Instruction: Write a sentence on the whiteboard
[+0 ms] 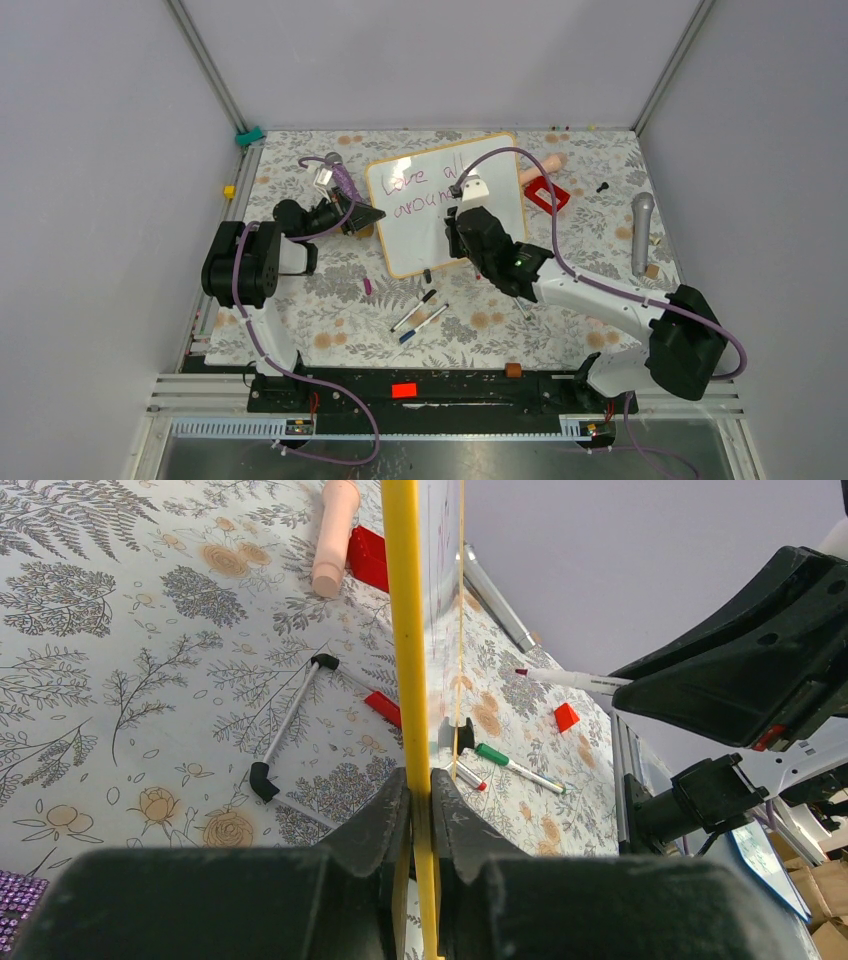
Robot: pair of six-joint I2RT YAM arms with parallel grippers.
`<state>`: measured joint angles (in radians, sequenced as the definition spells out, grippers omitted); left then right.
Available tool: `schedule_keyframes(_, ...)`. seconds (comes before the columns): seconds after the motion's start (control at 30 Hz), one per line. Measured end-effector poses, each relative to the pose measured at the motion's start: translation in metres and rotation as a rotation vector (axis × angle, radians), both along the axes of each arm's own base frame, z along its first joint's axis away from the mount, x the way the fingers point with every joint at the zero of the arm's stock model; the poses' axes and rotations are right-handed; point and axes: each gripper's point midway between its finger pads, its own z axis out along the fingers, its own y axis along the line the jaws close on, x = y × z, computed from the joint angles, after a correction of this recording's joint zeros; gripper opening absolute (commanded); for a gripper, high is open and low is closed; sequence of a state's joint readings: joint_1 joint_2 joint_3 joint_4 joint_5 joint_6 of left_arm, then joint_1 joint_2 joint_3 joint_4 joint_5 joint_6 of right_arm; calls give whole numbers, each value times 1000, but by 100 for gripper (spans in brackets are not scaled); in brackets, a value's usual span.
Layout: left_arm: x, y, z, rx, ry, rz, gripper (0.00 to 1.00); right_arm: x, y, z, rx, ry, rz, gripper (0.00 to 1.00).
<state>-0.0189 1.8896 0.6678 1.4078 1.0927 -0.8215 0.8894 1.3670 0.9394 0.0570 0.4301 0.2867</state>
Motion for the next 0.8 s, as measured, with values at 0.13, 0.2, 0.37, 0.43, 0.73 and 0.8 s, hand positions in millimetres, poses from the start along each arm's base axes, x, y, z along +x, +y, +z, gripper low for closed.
schedule_keyframes(0.13, 0, 0, 0, 0, 0, 0, 0, -1, 5, -5, -24, 25, 1, 0)
schedule_keyframes(0.2, 0, 0, 0, 0, 1, 0, 0, -1, 6, -7, -33, 36, 2, 0)
schedule_keyframes(0.37, 1, 0, -1, -2, 7, -3, 0, -5, 13, -13, -56, 61, 13, 0)
schedule_keyframes(0.43, 1, 0, -1, -3, 11, -3, 0, -6, 15, -16, -64, 68, 15, 0)
schedule_keyframes(0.73, 1, 0, -1, -4, 12, -3, 0, -4, 28, -26, -93, 85, 28, 0)
schedule_keyframes(0.8, 1, 0, -1, -4, 12, -3, 0, -4, 30, -26, -94, 85, 33, 0)
